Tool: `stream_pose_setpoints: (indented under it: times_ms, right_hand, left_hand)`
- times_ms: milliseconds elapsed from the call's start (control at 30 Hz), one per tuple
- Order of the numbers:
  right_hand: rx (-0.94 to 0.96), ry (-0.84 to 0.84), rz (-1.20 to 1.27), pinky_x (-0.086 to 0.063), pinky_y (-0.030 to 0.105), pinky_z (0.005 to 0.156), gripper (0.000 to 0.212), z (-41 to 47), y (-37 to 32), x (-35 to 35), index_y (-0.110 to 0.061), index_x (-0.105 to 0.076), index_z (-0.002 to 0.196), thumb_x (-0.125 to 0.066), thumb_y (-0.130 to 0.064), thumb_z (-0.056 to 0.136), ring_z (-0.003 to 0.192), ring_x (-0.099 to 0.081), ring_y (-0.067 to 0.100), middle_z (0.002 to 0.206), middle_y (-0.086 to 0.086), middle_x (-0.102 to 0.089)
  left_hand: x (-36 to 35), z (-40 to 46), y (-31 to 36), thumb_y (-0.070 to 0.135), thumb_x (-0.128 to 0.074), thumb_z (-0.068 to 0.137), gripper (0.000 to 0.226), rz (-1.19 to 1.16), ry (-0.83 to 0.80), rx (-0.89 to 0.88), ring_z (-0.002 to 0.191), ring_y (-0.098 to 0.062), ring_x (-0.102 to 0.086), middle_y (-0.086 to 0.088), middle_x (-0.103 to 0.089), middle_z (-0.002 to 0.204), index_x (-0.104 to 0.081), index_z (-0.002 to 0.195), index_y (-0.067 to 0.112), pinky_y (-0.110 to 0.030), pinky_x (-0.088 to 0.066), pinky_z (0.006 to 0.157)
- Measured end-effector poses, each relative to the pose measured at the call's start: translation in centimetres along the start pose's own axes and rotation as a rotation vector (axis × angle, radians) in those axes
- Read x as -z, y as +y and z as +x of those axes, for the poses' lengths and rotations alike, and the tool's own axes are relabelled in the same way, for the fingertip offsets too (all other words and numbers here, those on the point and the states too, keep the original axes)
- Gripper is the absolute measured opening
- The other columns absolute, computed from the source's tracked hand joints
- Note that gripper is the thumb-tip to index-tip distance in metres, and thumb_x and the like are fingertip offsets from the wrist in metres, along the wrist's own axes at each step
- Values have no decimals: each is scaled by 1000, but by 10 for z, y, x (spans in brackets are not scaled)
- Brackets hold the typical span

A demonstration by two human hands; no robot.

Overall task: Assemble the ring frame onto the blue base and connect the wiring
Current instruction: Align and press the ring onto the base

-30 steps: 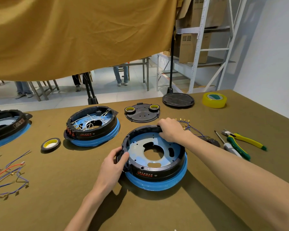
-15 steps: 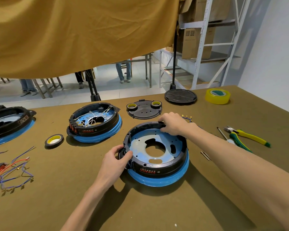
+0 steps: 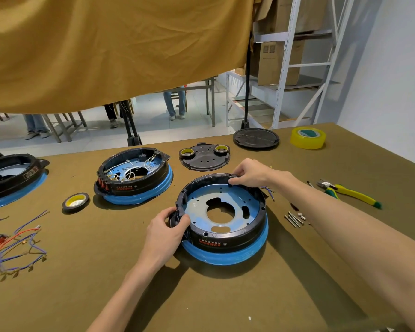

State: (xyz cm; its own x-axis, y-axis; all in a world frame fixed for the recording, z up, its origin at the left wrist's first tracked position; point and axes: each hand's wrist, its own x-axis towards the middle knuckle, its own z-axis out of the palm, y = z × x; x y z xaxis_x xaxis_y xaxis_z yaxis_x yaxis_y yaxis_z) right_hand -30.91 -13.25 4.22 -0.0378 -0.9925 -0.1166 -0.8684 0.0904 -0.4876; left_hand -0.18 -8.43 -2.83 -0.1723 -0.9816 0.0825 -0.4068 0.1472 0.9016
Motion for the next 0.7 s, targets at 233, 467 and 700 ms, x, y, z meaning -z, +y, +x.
stream_pose_setpoints:
  times_ms: [233, 467, 700]
  right_hand:
    - [8, 15, 41, -51, 21, 65, 21, -2, 3, -2, -24, -80, 106, -65, -37, 99, 89, -68, 13, 96, -3, -75]
    - [15, 69, 57, -53, 25, 66, 24, -11, -1, -8, -22, -78, 115, -62, -35, 101, 88, -67, 17, 98, 1, -75]
    - [-72, 281, 57, -49, 39, 100, 54, -31, -5, -12, -11, -51, 144, -60, -42, 101, 125, -56, 27, 138, 10, -58]
  left_hand:
    - [-1, 2, 4, 46, -67, 94, 65, 52, -2, -8, 107, 2, -51, 2, -58, 142, -48, 150, 19, -2, -39, 66]
    - [-3, -3, 10, 44, -67, 95, 66, 32, 1, 6, 117, -6, -54, -2, -58, 143, -47, 151, 16, -17, -49, 88]
    - [-3, -13, 12, 49, -63, 96, 67, 32, 19, -6, 128, -11, -51, 0, -55, 144, -45, 152, 17, -31, -49, 104]
